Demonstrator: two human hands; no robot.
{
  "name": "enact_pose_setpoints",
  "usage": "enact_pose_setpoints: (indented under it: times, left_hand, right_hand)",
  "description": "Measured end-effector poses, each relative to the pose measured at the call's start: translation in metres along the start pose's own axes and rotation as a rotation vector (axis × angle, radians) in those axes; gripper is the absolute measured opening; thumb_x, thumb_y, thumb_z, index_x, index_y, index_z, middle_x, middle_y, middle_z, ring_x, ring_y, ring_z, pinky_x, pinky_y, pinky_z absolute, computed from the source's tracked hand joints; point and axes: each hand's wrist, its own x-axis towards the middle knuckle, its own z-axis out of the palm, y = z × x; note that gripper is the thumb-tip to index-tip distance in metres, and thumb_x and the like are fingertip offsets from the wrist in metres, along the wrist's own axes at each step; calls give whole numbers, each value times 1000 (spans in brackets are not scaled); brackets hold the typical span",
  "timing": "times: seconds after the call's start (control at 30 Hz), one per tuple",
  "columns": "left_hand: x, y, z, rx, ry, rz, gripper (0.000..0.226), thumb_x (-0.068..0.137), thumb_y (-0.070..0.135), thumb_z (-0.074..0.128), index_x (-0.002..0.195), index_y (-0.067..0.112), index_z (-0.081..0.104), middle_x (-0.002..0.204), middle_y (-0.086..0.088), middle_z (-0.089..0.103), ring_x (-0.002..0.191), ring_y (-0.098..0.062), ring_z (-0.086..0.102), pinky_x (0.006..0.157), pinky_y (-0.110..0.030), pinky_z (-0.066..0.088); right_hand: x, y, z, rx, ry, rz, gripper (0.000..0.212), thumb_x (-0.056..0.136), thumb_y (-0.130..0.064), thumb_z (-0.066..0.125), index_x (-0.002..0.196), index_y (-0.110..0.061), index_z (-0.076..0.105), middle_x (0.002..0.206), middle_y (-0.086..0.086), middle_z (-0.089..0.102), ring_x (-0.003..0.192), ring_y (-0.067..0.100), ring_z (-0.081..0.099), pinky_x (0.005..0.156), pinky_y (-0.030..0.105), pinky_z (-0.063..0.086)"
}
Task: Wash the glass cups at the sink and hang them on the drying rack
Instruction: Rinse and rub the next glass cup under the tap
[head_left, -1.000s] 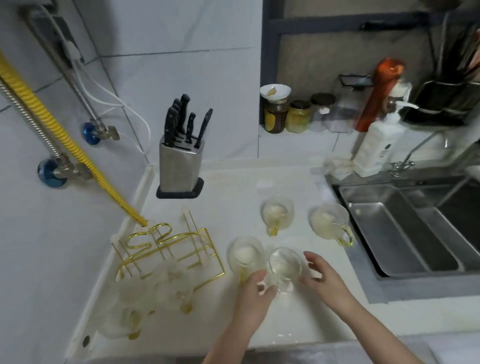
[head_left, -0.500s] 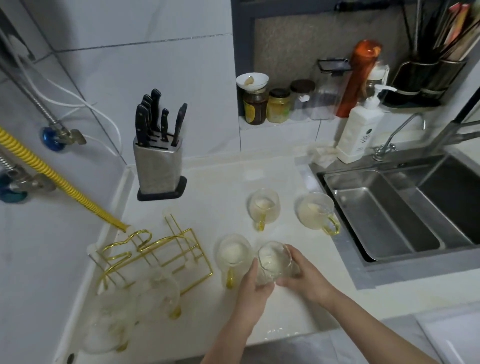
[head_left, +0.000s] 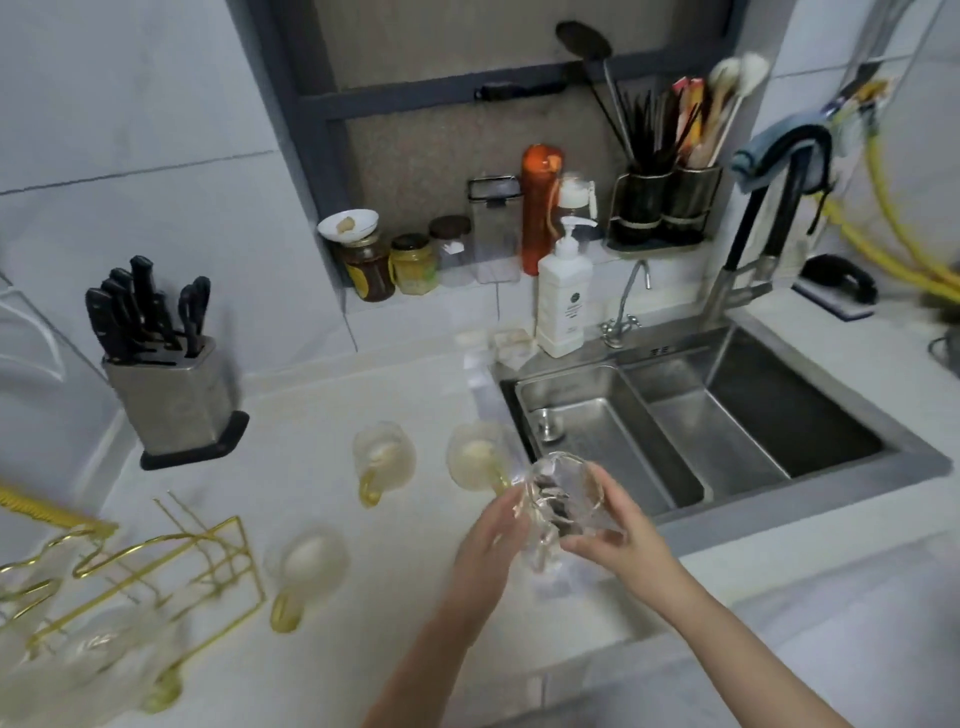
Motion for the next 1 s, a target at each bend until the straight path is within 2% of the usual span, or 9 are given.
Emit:
enact_pose_setpoints:
  times: [0.13,0.27,0.4,0.57,0.67,0.8,0.87,0.93,1.0]
  left_hand:
    - [11,17,92,41,-70,-4,26,95,13,58,112,32,62,102,22,71,95,6,64,82,-16,48]
    - [23,22,181,73,-107,2,28,91,19,65,112,37,62,116,12,65,98,2,65,82,-16,52]
    - [27,27,246,89,-182,-4,40,91,15,65,119,42,58,117,7,63,101,-15,66,90,-33,56]
    - [43,32,283,126,-214,13,39,88,15,68,113,44,62,109,6,64,90,-13,64,87,-36,55]
    - [54,32,285,135,-195,-12,38,87,24,69,120,42,61,112,7,65,98,-17,65,90,-36,56]
    - [80,35,285,77,-163,-58,41,89,30,64,130,30,59,120,7,67,108,-16,65,99,-37,51]
    - [97,41,293,24,-158,-74,30,95,23,59,124,23,63,114,4,70,100,-12,67,91,-28,53]
    - [114,48,302,4,-179,-84,26,96,18,56,121,17,63,102,2,70,79,-5,67,69,-16,52]
    - [131,51,307,-11,-225,-112,25,95,17,58,119,17,64,104,0,70,79,-7,67,63,-16,51]
  right_hand:
    - [-25,16,-93,26,113,16,73,72,-6,81,130,-27,43,131,-9,52,111,-9,56,89,20,52]
    - [-52,33,-177,75,188,10,62,72,1,79,119,-26,51,120,-9,61,115,-7,54,82,21,52]
    - [-78,36,-239,133,228,11,57,76,8,72,116,-28,53,116,-7,62,102,-13,58,76,17,53]
    - [-86,43,-282,130,230,25,60,77,-1,75,120,-35,51,117,-16,62,107,-13,56,79,16,51]
    - [-77,43,-283,113,253,28,59,75,-12,78,120,-35,49,123,-14,59,113,-11,54,80,17,51]
    - [-44,32,-282,59,282,37,54,77,-24,79,120,-39,50,119,-23,59,109,-17,53,77,7,47]
    - [-28,27,-289,40,312,49,50,78,-29,78,119,-38,51,115,-22,61,106,-13,55,80,11,46]
    - [-17,21,-298,70,350,76,45,78,-26,77,114,-36,52,107,-22,61,95,-13,58,75,10,46]
    - [-7,23,-307,132,375,109,45,79,-21,76,117,-28,53,104,-16,65,88,-11,62,69,7,47]
